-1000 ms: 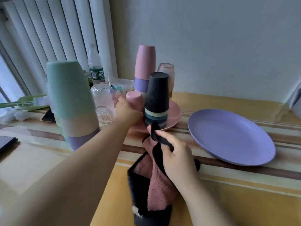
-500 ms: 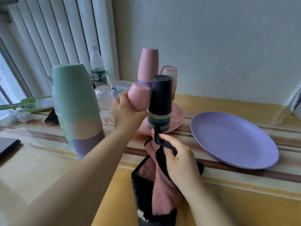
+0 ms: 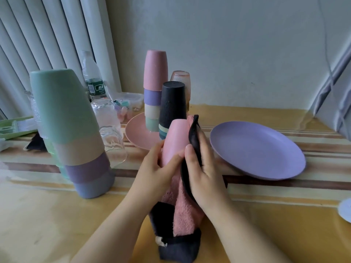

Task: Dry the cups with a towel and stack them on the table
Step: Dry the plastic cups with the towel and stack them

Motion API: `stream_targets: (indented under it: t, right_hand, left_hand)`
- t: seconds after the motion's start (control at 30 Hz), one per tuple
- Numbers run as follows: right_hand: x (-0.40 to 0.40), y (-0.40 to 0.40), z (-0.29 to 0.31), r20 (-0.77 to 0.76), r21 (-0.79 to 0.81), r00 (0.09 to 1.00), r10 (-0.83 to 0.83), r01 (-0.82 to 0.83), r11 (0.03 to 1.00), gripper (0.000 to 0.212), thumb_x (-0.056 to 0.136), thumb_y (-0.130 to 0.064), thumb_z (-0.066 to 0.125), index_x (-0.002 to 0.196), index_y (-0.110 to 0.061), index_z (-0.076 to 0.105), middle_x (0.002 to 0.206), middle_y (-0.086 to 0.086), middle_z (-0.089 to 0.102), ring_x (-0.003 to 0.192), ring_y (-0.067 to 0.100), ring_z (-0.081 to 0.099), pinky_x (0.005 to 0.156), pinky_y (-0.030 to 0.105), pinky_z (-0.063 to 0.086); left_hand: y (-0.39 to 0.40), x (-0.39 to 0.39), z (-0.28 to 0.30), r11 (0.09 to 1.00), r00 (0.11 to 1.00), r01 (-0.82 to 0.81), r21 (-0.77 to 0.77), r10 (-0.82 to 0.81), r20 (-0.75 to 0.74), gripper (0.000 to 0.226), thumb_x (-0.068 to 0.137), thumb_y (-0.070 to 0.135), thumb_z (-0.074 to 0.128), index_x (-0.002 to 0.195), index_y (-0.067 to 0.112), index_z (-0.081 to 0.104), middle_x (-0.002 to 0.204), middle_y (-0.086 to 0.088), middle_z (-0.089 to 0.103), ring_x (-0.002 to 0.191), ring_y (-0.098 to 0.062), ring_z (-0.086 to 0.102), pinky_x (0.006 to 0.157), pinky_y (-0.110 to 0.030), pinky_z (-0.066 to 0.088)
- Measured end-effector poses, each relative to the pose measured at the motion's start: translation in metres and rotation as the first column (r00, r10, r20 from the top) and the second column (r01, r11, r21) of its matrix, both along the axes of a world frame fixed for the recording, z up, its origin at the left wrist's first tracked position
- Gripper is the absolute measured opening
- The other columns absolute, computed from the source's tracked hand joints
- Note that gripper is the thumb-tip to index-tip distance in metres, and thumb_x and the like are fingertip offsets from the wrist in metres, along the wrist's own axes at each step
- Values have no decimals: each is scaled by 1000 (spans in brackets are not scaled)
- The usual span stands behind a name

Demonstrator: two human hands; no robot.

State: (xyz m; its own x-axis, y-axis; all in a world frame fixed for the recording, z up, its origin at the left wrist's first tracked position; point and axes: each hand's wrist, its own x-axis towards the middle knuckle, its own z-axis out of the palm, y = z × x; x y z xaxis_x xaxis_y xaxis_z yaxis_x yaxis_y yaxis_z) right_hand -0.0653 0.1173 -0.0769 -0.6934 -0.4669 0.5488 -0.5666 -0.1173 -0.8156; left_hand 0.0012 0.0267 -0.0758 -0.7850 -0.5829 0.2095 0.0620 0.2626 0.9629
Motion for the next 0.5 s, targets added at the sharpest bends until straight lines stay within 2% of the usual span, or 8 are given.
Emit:
stream_targets:
  t: [0.1,0.2,0.27,0.33,0.4,0.43,0.5]
  right_hand:
    - [-4,6,4,91,-65,995,49,-43,997,43,95,-39,36,137,-41,29,145,-23,34,133,-13,28,106,5,22]
    - [-9,18,11,268,-155,957,110,-70,985,41,95,-43,43,135,-35,43,132,-28,49,124,-12,43,102,9,33]
    - [-11,21,13,466,-207,862,200,-114,972,42,87,-50,44,119,-28,59,117,-13,66,114,2,58,96,23,47]
    - [-9,20,11,614,-280,729,303,-157,947,43,87,-50,39,99,-21,69,98,1,74,96,12,68,80,27,56]
    - [-6,15,7,609,-315,693,384,-233,920,53,96,-43,29,83,-18,74,84,1,75,80,10,71,66,22,57]
    - [-4,12,5,600,-320,695,395,-244,916,58,99,-40,25,81,-16,74,81,1,75,76,9,71,63,20,56]
    - [-2,8,-2,559,-286,722,407,-293,913,52,100,-38,21,93,-15,67,80,-1,75,77,5,71,64,16,54]
  left_hand:
    - [2,3,-3,989,989,145,41,-144,-21,35,79,43,58,111,29,64,101,14,72,93,2,65,77,-15,48]
    - [5,3,-6,960,970,241,143,-234,-62,25,80,44,63,103,38,69,104,8,73,96,-8,67,79,-23,52]
    - [6,4,-9,938,961,275,210,-261,-96,36,76,50,63,108,36,69,110,0,72,104,-20,67,90,-37,53]
    - [6,4,-10,913,958,285,290,-259,-127,49,74,51,64,116,29,66,116,-5,70,111,-28,64,99,-47,48]
    - [4,4,-11,900,960,272,340,-229,-161,49,73,48,66,117,26,66,116,-4,71,111,-25,64,98,-44,49]
    - [3,3,-10,894,961,262,364,-209,-179,44,75,44,67,115,25,67,115,-3,71,110,-22,65,96,-40,49]
    - [0,2,-9,875,962,250,414,-177,-206,38,79,38,62,113,23,66,112,-4,73,105,-19,67,93,-36,50]
